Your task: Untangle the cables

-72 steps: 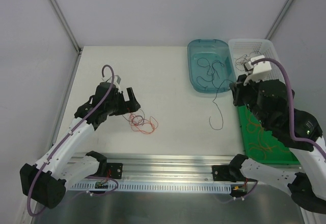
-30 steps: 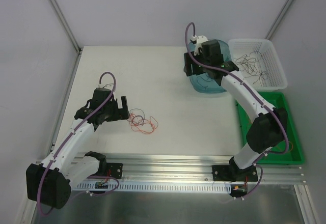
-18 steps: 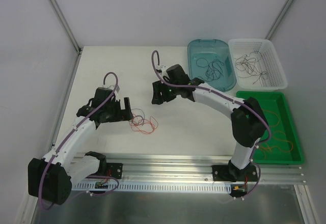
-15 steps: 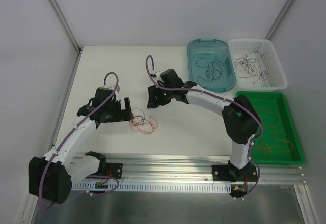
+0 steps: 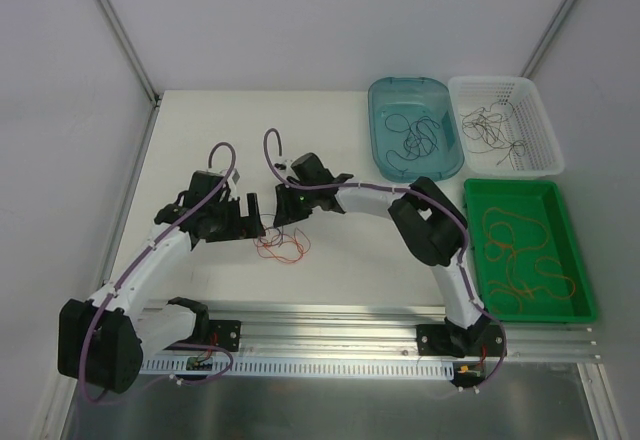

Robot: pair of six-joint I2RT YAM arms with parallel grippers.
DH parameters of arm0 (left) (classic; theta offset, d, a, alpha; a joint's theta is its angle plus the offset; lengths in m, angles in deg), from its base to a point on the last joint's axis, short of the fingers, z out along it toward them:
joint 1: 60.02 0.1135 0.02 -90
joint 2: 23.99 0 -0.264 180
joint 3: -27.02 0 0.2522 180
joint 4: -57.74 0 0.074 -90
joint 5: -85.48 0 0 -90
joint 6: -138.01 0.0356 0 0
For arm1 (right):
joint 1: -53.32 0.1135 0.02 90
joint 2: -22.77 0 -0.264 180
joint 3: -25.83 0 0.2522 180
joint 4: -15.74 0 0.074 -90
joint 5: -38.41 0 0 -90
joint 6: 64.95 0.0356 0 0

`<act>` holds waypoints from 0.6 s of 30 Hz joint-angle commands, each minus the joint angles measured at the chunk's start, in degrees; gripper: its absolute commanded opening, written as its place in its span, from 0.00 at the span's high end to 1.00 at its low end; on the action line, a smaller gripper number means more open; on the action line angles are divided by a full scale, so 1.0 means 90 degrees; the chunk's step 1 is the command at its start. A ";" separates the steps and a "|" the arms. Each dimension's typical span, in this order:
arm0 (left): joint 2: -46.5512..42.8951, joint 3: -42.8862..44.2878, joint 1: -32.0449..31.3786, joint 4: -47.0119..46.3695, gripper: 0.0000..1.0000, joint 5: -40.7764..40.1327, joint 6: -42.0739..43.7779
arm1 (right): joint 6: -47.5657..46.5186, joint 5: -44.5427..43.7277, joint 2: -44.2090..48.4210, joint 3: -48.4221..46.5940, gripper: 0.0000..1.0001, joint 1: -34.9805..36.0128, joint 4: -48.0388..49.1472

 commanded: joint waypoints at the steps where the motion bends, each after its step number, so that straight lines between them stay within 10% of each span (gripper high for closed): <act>1: 0.0066 0.0098 0.0071 -0.0084 0.06 0.0227 -0.0015 | 0.0194 0.0289 -0.0130 -0.0219 0.77 0.0059 0.0607; 6: 0.0125 0.0098 0.0071 -0.0104 0.06 0.0324 -0.0015 | 0.0136 -0.0119 0.0328 0.0131 0.99 0.0040 0.0794; 18: 0.0242 -0.0048 0.0071 -0.0445 0.09 0.1027 -0.0531 | 0.1013 -0.2073 0.2446 0.1118 0.99 0.0020 -0.0085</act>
